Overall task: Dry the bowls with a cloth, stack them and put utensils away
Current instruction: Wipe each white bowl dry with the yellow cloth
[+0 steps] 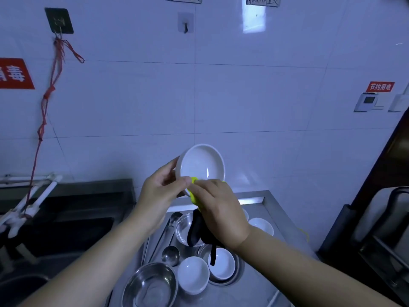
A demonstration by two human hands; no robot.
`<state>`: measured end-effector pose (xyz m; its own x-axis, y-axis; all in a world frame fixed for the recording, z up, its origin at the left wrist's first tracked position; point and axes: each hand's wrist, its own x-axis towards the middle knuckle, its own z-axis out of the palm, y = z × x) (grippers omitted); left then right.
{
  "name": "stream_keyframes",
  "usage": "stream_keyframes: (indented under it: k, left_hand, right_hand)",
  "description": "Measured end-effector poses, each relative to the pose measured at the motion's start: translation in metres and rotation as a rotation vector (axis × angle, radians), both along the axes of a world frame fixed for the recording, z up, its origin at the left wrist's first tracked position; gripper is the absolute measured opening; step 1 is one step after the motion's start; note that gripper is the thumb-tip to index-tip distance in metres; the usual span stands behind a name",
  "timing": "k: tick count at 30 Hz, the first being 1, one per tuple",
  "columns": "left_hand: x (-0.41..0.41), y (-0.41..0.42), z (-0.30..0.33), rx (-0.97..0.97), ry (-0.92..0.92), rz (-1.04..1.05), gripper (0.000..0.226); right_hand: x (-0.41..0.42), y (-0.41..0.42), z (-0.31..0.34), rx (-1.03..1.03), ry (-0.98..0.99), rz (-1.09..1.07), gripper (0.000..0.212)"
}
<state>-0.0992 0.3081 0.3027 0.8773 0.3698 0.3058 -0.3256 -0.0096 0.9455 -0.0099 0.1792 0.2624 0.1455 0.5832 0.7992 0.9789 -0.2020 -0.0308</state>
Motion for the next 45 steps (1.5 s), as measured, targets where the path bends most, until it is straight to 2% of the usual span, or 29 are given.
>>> stream_keyframes:
  k: [2, 5, 8, 11, 15, 17, 19, 23, 26, 29, 32, 35, 38, 43, 45]
  left_hand:
    - [-0.003, 0.006, 0.003, 0.020, 0.039, -0.008, 0.055]
    - [-0.009, 0.014, 0.005, 0.008, 0.094, -0.018, 0.052]
    - [-0.013, 0.013, 0.005, -0.004, 0.125, -0.058, 0.050]
    - [-0.010, 0.008, 0.004, -0.001, 0.123, -0.088, 0.052]
    - [-0.007, 0.006, 0.006, -0.034, 0.090, -0.072, 0.057]
    - [-0.007, 0.010, 0.008, -0.021, 0.093, -0.066, 0.061]
    - [-0.009, 0.014, 0.013, 0.023, 0.107, -0.070, 0.058]
    - [-0.011, 0.017, 0.016, 0.040, 0.173, -0.089, 0.061]
    - [-0.010, 0.014, 0.020, 0.081, 0.280, -0.174, 0.062]
    - [-0.007, 0.014, 0.033, 0.168, 0.365, -0.280, 0.058]
    - [-0.004, 0.015, 0.044, 0.224, 0.372, -0.239, 0.051]
    - [-0.001, 0.011, 0.042, 0.154, 0.286, -0.083, 0.044]
    - [0.004, 0.005, 0.032, 0.017, 0.204, 0.039, 0.046]
    - [0.010, -0.012, 0.011, -0.105, 0.160, 0.142, 0.053]
    - [0.009, -0.015, 0.006, -0.121, 0.160, 0.148, 0.051]
  right_hand:
    - [-0.002, -0.006, 0.001, -0.137, 0.019, 0.035, 0.046]
    - [0.014, -0.027, 0.014, -0.419, -0.204, 0.044, 0.041]
    - [0.026, -0.032, 0.032, -0.461, -0.308, -0.056, 0.044]
    - [0.019, -0.023, 0.037, -0.442, -0.129, -0.069, 0.067]
    - [-0.003, -0.014, 0.033, -0.413, 0.401, 0.201, 0.083]
    - [-0.011, -0.014, 0.030, -0.372, 0.498, 0.280, 0.084]
    - [-0.006, -0.017, 0.023, -0.381, 0.355, 0.326, 0.076]
    - [0.034, -0.034, 0.023, -0.540, -0.225, 0.286, 0.042]
    - [0.058, -0.041, 0.042, -0.495, -0.626, 0.223, 0.032]
    - [0.069, -0.040, 0.055, -0.429, -0.841, 0.162, 0.034]
    - [0.069, -0.039, 0.053, -0.419, -0.887, 0.065, 0.040]
    - [0.064, -0.037, 0.032, -0.359, -0.711, -0.048, 0.040]
    - [0.045, -0.028, 0.001, -0.248, -0.317, -0.103, 0.041]
    - [-0.018, -0.005, -0.002, 0.069, 0.325, 0.010, 0.055]
    - [-0.027, -0.002, -0.001, 0.149, 0.463, 0.049, 0.054]
